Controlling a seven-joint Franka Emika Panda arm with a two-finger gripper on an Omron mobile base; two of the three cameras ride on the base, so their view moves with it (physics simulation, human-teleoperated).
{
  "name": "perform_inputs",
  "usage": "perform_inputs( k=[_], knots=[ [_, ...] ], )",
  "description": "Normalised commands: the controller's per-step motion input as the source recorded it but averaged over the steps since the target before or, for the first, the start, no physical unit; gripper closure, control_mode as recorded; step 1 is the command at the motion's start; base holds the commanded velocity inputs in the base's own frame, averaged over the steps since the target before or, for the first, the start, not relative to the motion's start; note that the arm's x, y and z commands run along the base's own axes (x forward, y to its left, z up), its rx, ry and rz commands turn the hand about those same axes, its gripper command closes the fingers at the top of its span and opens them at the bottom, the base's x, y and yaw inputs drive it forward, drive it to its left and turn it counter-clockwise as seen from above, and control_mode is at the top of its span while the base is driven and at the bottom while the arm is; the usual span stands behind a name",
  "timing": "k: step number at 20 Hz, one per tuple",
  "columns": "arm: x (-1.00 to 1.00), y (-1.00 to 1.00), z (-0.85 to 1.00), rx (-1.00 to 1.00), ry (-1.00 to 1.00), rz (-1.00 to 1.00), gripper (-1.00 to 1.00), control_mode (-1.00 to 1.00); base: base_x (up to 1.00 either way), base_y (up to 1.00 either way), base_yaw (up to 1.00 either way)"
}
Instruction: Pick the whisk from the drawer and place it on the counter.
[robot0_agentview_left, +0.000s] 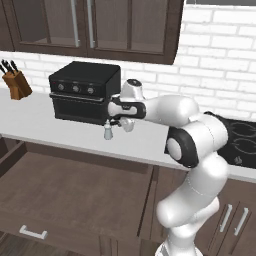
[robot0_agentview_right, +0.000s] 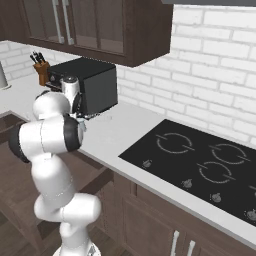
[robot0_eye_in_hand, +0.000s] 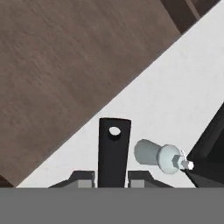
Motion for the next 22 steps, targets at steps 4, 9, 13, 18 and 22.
perform_inputs(
  k=[4,9,13,18,22],
  knots=[
    [0.25,-1.00,-0.56,-0.13,0.04,0.24,1.00,-1.00,0.00,0.00,0.00],
    [0.06,-0.86,-0.66,-0.02,-0.01,0.21,1.00,-1.00,0.00,0.00,0.00],
    [0.00,-0.20,-0.98,-0.11,0.00,0.18,1.00,-1.00,0.00,0.00,0.00],
    [0.00,0.17,-0.98,-0.19,-0.05,0.13,-1.00,-1.00,0.00,0.00,0.00],
    [0.03,0.32,-0.12,-0.09,-0.02,0.05,-1.00,-1.00,0.00,0.00,0.00]
  ],
)
